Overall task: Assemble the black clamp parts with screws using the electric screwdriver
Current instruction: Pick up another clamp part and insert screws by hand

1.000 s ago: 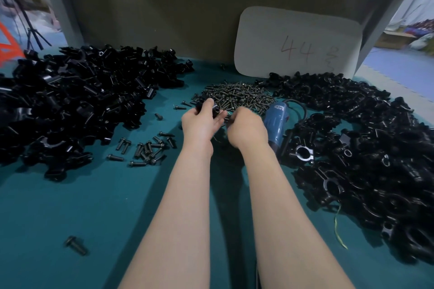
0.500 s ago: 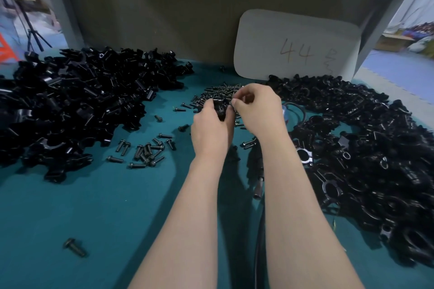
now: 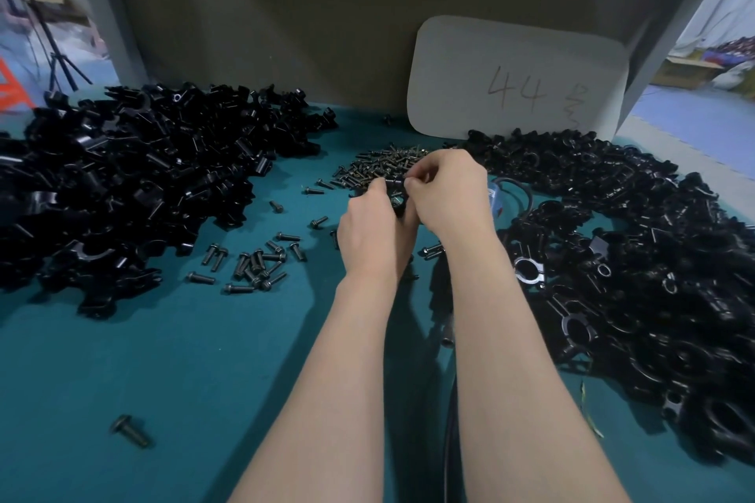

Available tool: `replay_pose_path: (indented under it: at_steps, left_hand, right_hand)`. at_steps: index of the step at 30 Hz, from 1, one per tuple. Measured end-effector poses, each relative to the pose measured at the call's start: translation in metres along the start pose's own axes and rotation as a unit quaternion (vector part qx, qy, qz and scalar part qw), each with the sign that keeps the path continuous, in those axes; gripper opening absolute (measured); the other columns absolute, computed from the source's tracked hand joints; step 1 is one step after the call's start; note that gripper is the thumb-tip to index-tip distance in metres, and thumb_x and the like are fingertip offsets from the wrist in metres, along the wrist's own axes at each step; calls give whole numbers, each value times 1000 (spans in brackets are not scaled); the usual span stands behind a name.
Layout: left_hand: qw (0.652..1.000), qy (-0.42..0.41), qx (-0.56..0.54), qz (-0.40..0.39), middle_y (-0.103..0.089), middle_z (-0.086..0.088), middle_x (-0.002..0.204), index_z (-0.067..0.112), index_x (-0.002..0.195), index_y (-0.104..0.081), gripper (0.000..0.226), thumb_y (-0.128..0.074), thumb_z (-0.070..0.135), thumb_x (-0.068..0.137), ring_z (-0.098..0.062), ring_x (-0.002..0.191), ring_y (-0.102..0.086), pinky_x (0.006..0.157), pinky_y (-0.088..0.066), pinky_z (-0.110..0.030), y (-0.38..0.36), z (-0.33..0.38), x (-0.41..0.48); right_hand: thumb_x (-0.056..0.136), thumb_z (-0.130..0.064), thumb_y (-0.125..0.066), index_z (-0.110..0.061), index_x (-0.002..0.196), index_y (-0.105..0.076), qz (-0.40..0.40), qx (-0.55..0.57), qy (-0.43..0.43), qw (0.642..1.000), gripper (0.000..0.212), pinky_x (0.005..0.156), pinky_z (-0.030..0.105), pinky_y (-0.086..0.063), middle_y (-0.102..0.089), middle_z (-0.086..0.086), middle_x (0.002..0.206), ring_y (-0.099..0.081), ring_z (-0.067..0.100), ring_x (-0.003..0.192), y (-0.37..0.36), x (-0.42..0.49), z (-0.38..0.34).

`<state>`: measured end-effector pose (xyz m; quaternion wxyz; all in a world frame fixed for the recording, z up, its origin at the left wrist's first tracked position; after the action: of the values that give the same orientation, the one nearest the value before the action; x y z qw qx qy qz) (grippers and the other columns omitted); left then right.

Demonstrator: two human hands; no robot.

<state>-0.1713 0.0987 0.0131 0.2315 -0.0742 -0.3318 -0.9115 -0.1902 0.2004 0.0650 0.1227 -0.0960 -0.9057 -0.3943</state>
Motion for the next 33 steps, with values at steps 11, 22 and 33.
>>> replay_pose_path:
  at_steps: [11,22,33]
  left_hand:
    - [994,54,-94,9,-64,-6,84,7,99,-57,40,-49,46,94,-30,79,-62,69,-52,-40,5,-9,2]
    - [997,25,-66,-8,-67,-9,91,6,96,-55,43,-49,48,94,-32,83,-62,73,-53,-43,1,-6,1]
    - [837,255,-483,-14,-68,-12,85,7,95,-58,18,-57,25,97,-12,60,-69,55,-56,-20,-4,-38,5]
  right_hand:
    - [90,-17,-61,-27,89,-67,-52,73,25,996,11,52,3,-35,-58,-13,82,-51,-3,70,-8,0,3]
    - [94,-34,-55,-15,82,-57,3,33,16,999,23,70,28,-38,-60,1,80,-55,19,83,-10,0,8]
    - [90,-10,-53,-11,116,-62,-176,-178,-90,964,28,94,39,-48,-62,13,117,-57,32,106,-20,-3,37]
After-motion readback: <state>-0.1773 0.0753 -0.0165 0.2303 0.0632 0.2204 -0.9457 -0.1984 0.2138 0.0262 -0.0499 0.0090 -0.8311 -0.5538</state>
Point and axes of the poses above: each hand's wrist, its own x-axis towards the middle knuckle, its own y-axis out of the back of the hand, z = x × y, the point moved 7 cm from there along x, towards the middle knuckle
